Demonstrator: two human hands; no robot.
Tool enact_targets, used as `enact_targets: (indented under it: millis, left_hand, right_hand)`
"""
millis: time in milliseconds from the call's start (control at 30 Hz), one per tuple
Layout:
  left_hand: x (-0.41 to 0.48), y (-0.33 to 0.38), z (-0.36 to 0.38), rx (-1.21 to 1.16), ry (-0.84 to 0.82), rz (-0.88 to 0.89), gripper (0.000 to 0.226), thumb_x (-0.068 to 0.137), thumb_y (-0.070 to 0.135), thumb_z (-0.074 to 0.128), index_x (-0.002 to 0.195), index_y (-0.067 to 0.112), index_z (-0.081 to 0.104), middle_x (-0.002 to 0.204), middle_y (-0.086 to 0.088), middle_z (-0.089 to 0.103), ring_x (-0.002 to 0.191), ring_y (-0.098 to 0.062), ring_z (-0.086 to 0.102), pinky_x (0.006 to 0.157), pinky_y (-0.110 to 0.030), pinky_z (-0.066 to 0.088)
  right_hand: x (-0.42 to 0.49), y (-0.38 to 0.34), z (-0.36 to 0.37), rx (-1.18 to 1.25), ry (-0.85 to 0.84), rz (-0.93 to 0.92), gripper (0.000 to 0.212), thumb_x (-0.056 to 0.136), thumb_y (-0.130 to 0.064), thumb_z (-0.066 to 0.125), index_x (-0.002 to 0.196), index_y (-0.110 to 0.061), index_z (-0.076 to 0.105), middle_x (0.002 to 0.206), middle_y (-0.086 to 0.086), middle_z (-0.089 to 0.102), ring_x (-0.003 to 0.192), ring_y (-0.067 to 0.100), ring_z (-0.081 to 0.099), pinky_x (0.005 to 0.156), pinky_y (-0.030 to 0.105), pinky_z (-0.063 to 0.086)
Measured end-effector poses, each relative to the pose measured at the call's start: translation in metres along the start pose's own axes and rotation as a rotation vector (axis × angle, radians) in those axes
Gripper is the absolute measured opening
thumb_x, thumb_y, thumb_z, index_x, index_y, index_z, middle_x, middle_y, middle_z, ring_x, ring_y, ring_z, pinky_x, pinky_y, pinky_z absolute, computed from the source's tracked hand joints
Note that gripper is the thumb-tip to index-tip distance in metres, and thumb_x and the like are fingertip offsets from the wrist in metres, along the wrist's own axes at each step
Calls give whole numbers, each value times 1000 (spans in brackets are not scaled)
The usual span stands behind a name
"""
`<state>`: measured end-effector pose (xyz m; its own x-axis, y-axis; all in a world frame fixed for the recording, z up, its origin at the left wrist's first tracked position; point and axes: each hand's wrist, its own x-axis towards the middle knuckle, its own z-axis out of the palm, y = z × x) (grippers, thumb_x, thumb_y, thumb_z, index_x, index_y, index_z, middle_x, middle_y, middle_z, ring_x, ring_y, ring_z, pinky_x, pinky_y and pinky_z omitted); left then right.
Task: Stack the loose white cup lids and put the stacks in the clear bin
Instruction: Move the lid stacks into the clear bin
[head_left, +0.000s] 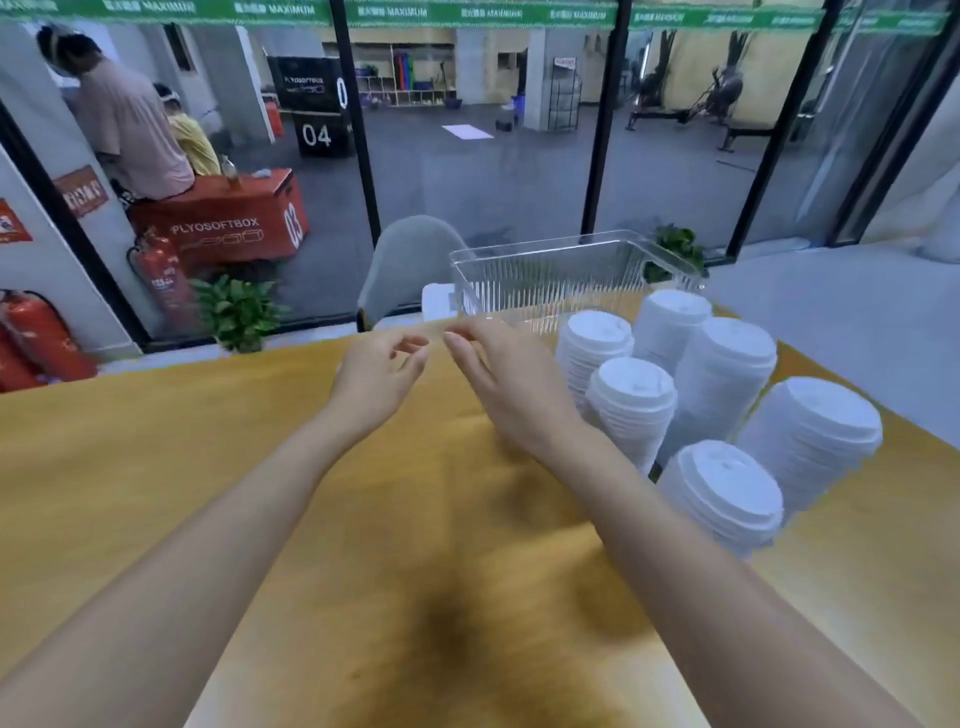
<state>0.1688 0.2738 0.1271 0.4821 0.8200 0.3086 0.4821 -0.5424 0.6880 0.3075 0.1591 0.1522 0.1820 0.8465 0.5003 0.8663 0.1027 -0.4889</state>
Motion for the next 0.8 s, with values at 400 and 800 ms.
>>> enact_targets:
  millis: [400, 800]
  left_hand:
    - [94, 105, -28, 22, -112, -117, 19, 98, 22, 57, 114, 18, 66, 100, 11, 61, 105, -16, 58, 97, -42, 47]
    - [148, 87, 74, 246, -132, -471, 39, 97, 29, 55, 135, 28, 49, 146, -5, 42, 129, -34, 37, 104, -43, 34]
  right_hand:
    - [109, 47, -127, -359, -150, 170, 40, 103, -46, 39, 130, -24, 57, 127, -5, 64, 119, 23, 50, 93, 38, 36]
    - [157, 234, -152, -464, -339, 301, 42, 101, -46, 46, 136, -24, 51, 147, -1, 42, 131, 25, 37, 99, 39, 36]
